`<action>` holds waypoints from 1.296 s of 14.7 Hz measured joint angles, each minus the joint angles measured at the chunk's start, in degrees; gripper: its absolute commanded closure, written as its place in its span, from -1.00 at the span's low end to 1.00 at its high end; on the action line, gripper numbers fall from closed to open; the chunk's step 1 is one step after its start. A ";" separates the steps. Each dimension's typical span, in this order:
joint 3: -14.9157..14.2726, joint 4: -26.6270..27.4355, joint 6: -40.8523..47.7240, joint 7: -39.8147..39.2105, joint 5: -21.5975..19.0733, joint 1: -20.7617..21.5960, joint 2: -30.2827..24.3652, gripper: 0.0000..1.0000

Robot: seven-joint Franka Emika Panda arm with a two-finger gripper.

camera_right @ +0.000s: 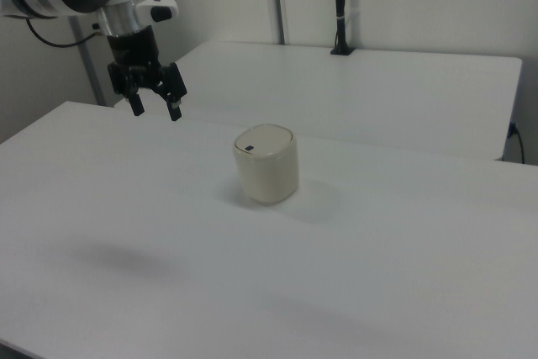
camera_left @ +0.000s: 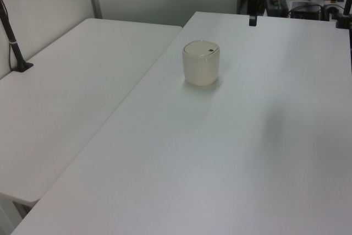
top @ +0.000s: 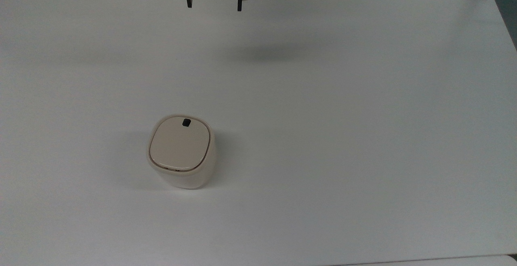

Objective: Open the trash bin

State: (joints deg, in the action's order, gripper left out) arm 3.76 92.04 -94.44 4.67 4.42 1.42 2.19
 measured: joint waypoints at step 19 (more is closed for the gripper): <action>-0.17 0.00 0.00 -1.27 -0.54 -0.49 0.00 0.89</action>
State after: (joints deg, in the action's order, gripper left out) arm 3.59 92.04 -94.44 3.40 3.87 0.93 2.19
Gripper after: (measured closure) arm 0.339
